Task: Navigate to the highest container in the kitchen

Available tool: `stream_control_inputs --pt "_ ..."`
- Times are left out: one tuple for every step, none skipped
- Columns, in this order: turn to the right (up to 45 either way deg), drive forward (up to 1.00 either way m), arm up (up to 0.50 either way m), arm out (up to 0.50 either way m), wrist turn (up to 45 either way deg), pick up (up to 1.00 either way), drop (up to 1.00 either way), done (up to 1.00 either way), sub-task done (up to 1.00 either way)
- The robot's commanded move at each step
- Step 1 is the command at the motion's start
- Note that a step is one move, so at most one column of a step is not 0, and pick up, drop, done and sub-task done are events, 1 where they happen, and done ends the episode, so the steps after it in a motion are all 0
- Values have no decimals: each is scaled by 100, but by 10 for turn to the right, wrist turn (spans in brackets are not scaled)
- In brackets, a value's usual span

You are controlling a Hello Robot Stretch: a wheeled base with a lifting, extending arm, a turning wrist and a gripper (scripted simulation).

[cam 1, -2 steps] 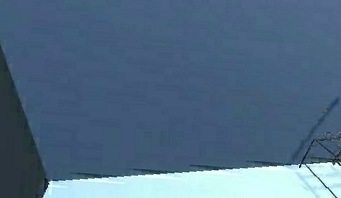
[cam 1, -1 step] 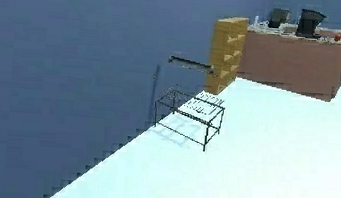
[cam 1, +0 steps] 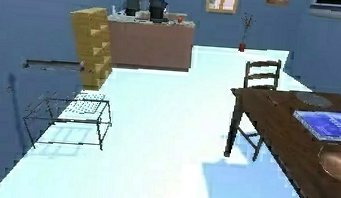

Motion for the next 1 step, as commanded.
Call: stream_control_inputs --pt "0 100 0 0 0 0 0 0 0"
